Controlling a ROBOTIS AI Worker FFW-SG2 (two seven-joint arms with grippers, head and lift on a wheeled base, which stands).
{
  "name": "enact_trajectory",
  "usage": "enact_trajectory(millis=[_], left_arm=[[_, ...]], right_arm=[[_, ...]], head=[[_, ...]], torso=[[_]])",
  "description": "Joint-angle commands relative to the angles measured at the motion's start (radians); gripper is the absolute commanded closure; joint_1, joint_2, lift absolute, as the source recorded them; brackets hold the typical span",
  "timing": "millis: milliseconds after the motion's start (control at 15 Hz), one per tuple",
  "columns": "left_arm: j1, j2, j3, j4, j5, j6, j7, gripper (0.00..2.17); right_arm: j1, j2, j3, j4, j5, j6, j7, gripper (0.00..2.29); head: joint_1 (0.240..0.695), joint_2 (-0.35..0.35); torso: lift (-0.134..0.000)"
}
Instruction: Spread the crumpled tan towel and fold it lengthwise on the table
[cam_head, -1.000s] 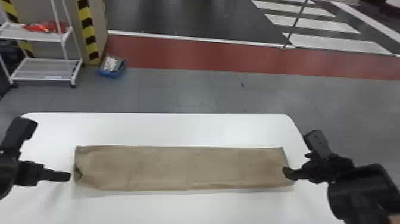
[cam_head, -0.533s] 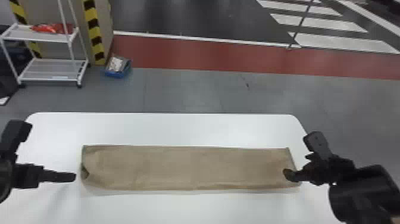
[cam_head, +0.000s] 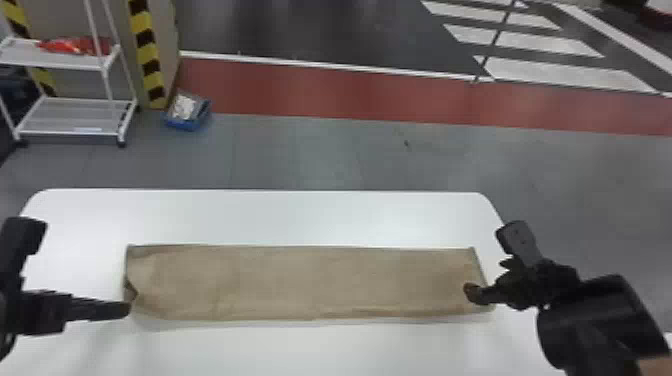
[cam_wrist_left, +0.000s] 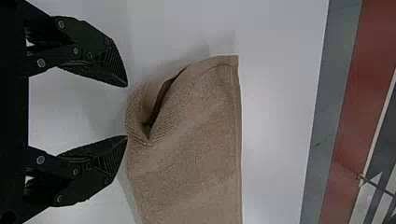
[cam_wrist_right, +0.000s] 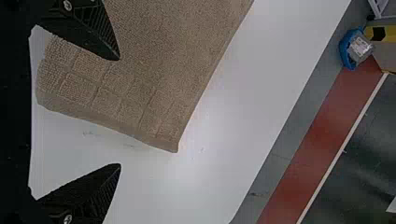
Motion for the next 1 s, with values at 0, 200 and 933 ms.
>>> enact_trajectory(millis=[0,200,933], left_arm=[[0.009,-0.002,-0.037,0.009,-0.008,-0.005,0.073,0.59],[0.03,-0.002,-0.045,0.006,0.0,-0.02,0.13,1.4],[0.19,-0.022,-0.008,-0.24,0.164,-0.026,0.157,0.53]], right_arm=[[0.001,-0.001,-0.011,0.003,-0.003,0.0,0.0,0.07],[0.011,-0.001,0.003,0.005,0.002,-0.003,0.003,0.08],[0.009,0.007,0.023,0.002,0.004,-0.003,0.011,0.08]], head=[[0.695,-0.219],[0.695,-0.219],[0.695,-0.197]], torso=[[0.0],[0.0],[0.0]])
